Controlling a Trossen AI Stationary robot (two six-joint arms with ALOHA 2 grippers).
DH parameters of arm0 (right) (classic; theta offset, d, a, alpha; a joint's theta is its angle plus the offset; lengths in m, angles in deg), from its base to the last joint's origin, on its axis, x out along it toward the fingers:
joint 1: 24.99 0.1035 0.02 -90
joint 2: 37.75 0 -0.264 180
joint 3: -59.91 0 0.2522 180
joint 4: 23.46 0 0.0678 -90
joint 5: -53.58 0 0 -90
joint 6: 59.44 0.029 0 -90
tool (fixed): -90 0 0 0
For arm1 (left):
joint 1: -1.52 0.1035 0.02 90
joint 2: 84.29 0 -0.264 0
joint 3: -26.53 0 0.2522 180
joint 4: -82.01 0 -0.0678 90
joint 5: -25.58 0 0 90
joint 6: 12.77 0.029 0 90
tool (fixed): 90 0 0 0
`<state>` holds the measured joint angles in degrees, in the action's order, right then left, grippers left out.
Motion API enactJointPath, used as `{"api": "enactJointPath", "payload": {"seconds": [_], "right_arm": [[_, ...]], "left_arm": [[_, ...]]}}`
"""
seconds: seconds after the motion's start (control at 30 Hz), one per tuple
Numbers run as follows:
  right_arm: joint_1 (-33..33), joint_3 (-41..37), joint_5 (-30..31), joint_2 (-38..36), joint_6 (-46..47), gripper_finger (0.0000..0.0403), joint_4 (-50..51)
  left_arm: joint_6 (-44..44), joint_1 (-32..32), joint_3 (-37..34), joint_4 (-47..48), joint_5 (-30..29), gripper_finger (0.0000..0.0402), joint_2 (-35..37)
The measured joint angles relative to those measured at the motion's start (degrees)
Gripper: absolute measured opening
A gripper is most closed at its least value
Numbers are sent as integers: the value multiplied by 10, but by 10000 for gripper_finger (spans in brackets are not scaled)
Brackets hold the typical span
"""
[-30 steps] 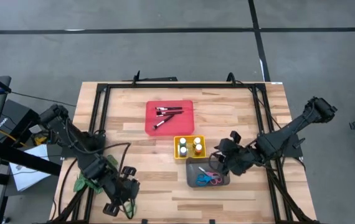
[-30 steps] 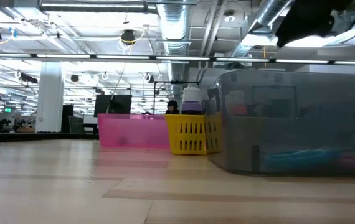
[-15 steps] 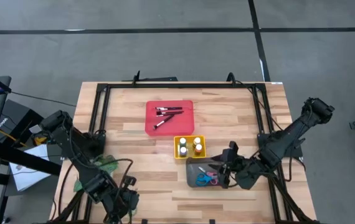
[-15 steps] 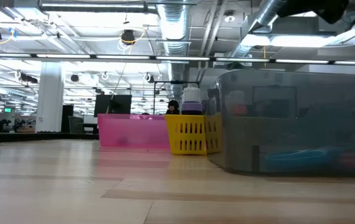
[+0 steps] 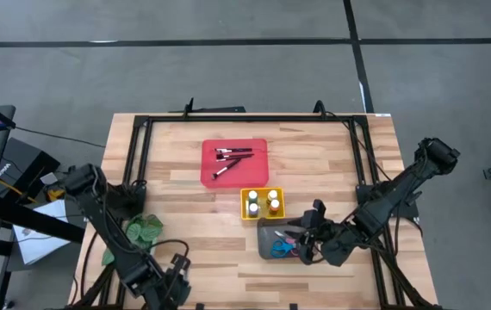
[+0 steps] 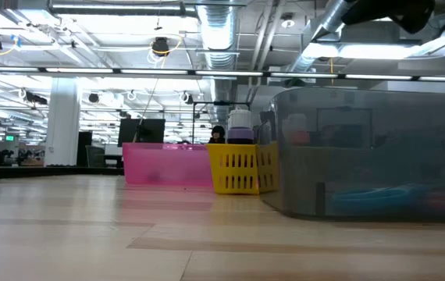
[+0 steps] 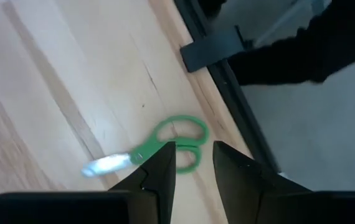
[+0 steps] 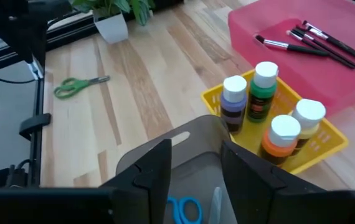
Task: Pick & Place Paint Supplies
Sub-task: Put the green scissors into the black bin
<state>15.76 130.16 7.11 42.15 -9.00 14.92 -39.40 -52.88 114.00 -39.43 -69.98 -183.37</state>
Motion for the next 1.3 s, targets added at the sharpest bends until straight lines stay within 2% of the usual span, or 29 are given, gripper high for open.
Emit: {"api": "enactJointPath", "payload": {"seconds": [0.3, 0.43, 1.0, 1.3], "right_arm": [[0, 0, -2, 0, -17, 134, -26], [0, 0, -2, 0, -35, 134, -42], [1, 0, -24, 0, -39, 134, -42], [1, 0, -28, 0, -44, 134, -41]], "left_arm": [[218, 1, 0, -30, -54, 102, -9], [280, 6, 0, -57, -74, 102, -9], [407, 38, 4, -89, -31, 102, -42], [414, 44, 6, -87, -33, 102, -56]]}}
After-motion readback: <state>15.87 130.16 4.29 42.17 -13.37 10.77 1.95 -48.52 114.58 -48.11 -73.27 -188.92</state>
